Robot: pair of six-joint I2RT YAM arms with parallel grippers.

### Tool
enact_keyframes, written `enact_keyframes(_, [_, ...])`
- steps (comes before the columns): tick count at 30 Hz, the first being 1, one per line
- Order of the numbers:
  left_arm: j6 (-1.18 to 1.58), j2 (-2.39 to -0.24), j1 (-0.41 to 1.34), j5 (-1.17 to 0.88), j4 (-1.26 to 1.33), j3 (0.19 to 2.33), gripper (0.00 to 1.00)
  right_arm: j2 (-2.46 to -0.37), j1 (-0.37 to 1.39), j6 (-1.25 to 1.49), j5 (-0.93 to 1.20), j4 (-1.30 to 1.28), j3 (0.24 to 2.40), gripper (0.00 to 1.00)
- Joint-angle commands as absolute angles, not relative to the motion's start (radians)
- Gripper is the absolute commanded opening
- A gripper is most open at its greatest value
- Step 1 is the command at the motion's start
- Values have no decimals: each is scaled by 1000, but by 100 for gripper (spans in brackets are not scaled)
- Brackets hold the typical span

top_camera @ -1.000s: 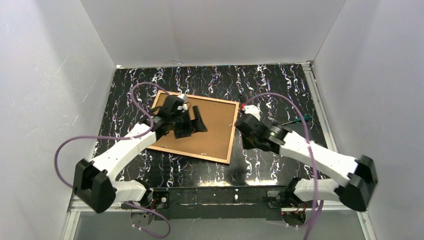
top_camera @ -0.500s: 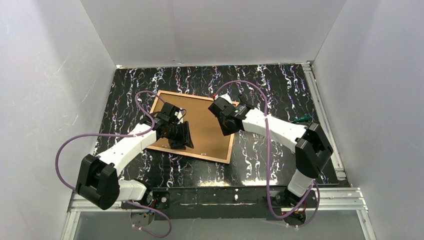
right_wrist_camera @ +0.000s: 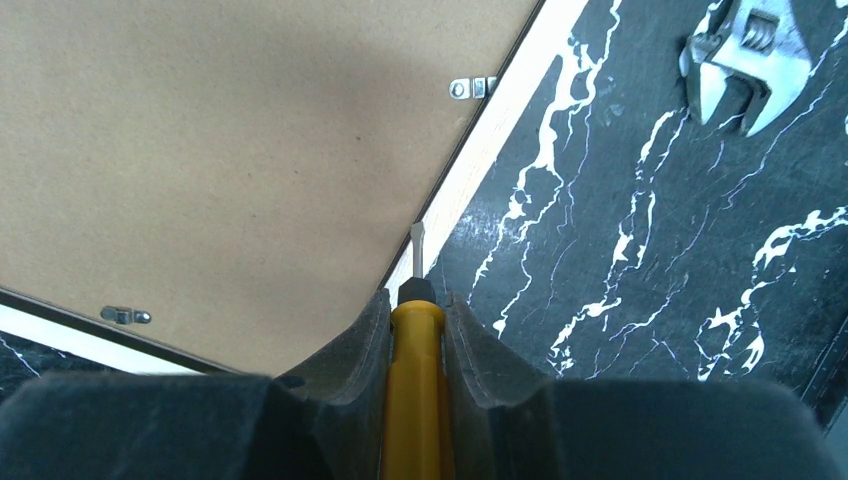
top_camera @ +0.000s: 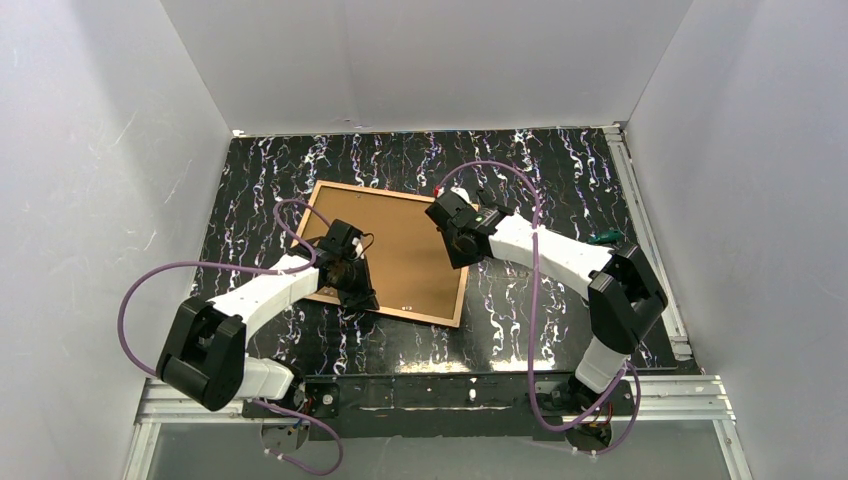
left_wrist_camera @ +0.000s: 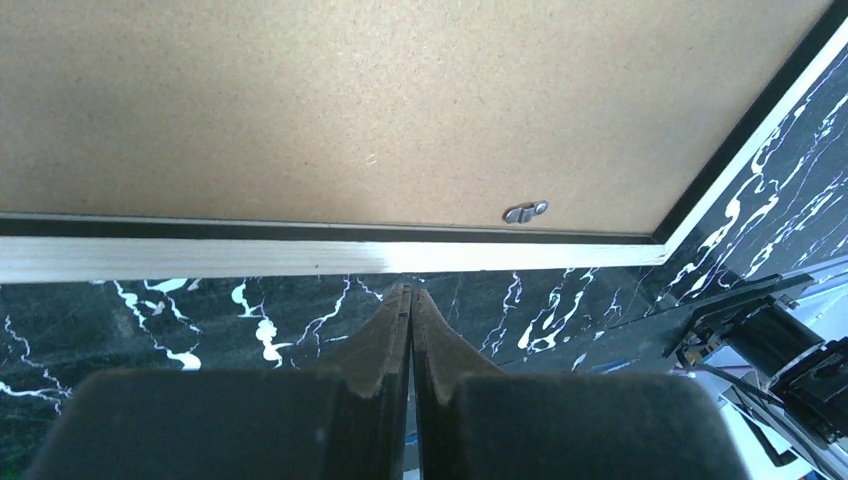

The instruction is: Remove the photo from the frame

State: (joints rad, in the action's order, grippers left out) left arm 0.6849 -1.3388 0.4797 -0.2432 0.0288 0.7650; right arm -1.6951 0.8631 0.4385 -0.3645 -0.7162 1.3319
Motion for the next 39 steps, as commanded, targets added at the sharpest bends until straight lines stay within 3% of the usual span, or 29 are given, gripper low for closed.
enact_keyframes(1, [707,-1352,473,-232,47,723,0,-1655,857,423,-338,-662,1306,1])
enact_keyframes(39, [759,-1347,473,-80,-135,647,0,-1824,757,362,-493,-547,1347,1])
